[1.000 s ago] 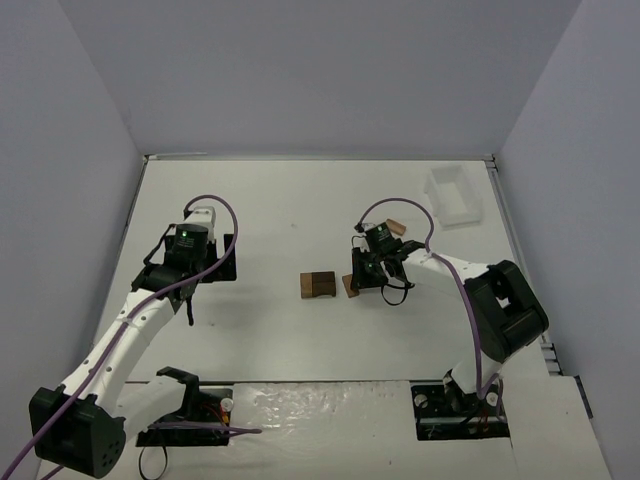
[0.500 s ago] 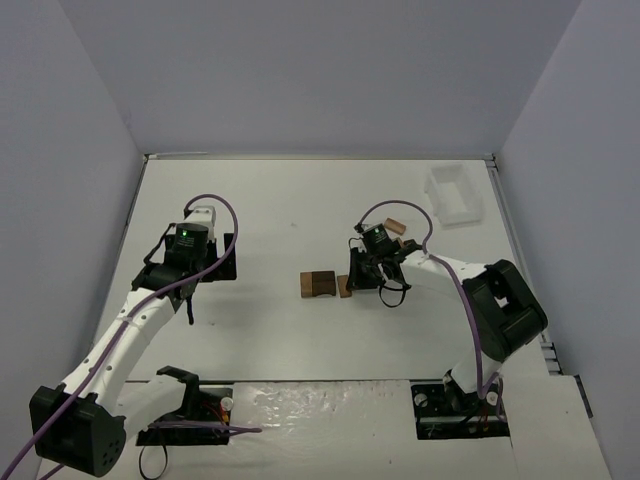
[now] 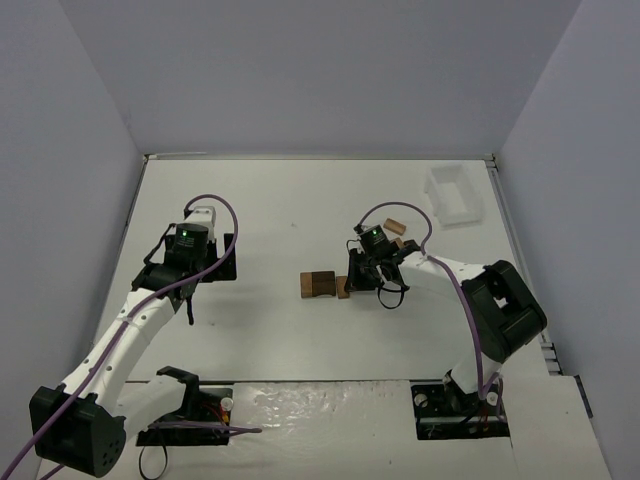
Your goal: Build the wood block tower
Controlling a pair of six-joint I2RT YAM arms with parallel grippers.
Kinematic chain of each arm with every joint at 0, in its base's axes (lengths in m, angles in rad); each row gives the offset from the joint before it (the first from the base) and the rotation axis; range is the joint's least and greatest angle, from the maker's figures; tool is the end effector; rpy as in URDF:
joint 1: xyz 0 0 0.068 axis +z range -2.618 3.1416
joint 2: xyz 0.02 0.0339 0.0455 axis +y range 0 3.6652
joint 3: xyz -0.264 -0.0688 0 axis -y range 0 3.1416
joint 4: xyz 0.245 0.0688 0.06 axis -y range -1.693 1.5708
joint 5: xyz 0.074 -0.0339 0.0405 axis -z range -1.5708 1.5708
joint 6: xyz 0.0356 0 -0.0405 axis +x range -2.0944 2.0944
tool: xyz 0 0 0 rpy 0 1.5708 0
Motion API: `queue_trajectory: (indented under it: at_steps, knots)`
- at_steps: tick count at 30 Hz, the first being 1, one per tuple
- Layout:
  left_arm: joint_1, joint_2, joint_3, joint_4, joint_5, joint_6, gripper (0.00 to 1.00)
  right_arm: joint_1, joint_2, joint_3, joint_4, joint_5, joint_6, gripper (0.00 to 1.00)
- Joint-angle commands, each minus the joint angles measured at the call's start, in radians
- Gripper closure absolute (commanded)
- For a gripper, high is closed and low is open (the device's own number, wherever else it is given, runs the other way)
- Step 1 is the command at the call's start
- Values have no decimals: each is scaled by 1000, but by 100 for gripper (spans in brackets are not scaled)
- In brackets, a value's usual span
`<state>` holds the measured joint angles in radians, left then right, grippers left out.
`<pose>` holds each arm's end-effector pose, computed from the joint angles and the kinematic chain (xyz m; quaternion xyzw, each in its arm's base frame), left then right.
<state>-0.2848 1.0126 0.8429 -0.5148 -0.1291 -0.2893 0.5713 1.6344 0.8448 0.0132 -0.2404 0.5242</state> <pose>0.2090 -0.0564 0.2861 -0.0297 0.9015 -0.0653 0.4269 0.2725 0.1852 0.1692 -0.0679 0.9141 0.2944 0.2703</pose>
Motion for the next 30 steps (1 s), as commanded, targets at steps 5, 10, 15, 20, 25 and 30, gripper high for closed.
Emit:
queue_trajectory:
  at_steps: [5, 10, 15, 20, 25, 30]
  knots:
    - [6, 0, 31, 44, -9, 15, 3, 11, 18, 21, 25, 44, 15, 89]
    - [6, 1, 31, 44, -9, 15, 3, 10, 28, 32, 25, 50, 14, 89]
    - [6, 1, 31, 44, -9, 16, 3, 10, 36, 40, 27, 55, 21, 89]
    - [6, 1, 31, 45, -9, 16, 3, 10, 31, 39, 28, 60, 33, 90]
    - [6, 1, 31, 44, -9, 16, 3, 10, 23, 34, 28, 61, 40, 90]
    - [6, 1, 31, 44, -7, 16, 3, 12, 13, 27, 28, 53, 49, 90]
